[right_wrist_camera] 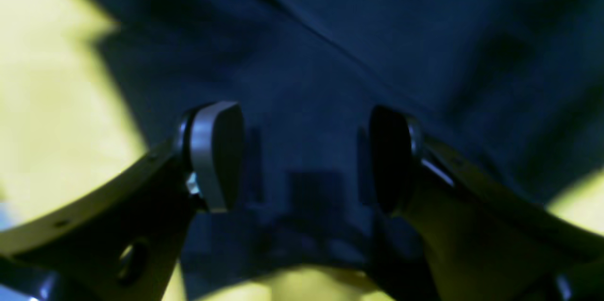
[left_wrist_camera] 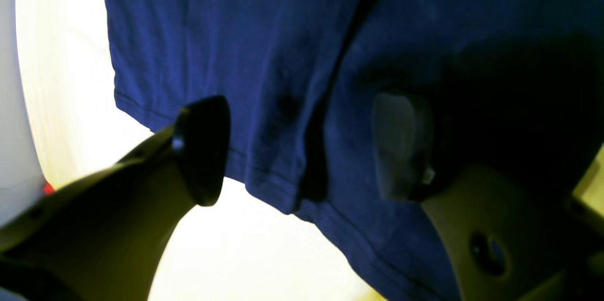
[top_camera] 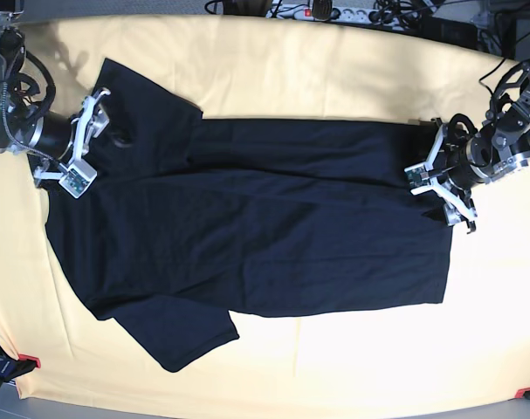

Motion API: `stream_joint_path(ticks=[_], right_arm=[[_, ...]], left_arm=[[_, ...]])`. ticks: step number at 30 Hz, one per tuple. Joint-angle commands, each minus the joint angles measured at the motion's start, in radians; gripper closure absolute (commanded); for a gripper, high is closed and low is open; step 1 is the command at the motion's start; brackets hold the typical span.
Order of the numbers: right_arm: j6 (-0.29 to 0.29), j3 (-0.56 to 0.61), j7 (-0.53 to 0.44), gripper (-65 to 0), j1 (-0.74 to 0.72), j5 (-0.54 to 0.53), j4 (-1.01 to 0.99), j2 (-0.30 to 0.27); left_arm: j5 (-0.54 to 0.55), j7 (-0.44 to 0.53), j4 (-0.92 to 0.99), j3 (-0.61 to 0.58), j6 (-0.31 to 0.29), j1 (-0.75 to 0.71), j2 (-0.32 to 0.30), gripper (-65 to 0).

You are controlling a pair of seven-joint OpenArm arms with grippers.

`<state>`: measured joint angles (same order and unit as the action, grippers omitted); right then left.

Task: Fold the T-shirt properly
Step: 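Regrasp the shirt side edge with both grippers, lifting the fabric, then fold the held side edge over the shirt body with the right gripper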

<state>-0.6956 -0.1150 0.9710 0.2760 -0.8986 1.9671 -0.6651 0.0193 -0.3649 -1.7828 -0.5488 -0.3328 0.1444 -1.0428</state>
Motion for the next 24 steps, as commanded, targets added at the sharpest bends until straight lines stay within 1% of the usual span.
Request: stream_joint_path(ticks=[1, 5, 8, 10, 13, 16, 17, 20, 24], right_arm=[[-0.003, -0.010, 0.000, -43.4, 0.014, -0.039, 0.027, -0.019], [-0.003, -0.009, -0.002, -43.2, 0.095, -0.056, 0.053, -0.006], [-0.003, -0.009, -0.009, -43.2, 0.146, -0.035, 0.053, 0.011], [-0.003, -0.009, -0.019, -43.2, 0.178, 0.001, 0.053, 0.031], [-0.003, -0.009, -0.078, -43.2, 0.225, 0.099, 0.053, 0.066], [-0.003, -0.009, -0.120, -43.2, 0.251, 0.173, 0.052, 0.093], [-0.003, -0.009, -0.123, -42.0, 0.253, 0.194, 0.051, 0.098], [-0.003, -0.009, -0.123, -36.1, 0.253, 0.219, 0.050, 0.106], [-0.003, -0.009, -0.141, -35.7, 0.253, 0.220, 0.010, 0.105]], left_arm=[[-0.002, 0.008, -0.008, 0.013, 0.011, 0.016, -0.021, -46.6], [-0.003, 0.009, -0.008, 0.013, 0.011, 0.014, -0.021, -46.6], [-0.003, 0.013, -0.008, 0.013, 0.011, 0.014, -0.021, -46.6], [-0.003, 0.018, -0.008, 0.013, 0.011, 0.014, -0.021, -46.6], [-0.003, 0.020, -0.008, 0.013, 0.011, 0.014, -0.021, -46.6], [-0.003, 0.020, -0.008, 0.013, 0.011, 0.014, -0.021, -46.6], [-0.003, 0.023, -0.008, 0.013, 0.011, 0.014, -0.021, -46.6], [-0.003, 0.024, -0.008, 0.013, 0.011, 0.014, -0.021, -46.6], [-0.003, 0.024, -0.008, 0.013, 0.011, 0.014, -0.021, -46.6]])
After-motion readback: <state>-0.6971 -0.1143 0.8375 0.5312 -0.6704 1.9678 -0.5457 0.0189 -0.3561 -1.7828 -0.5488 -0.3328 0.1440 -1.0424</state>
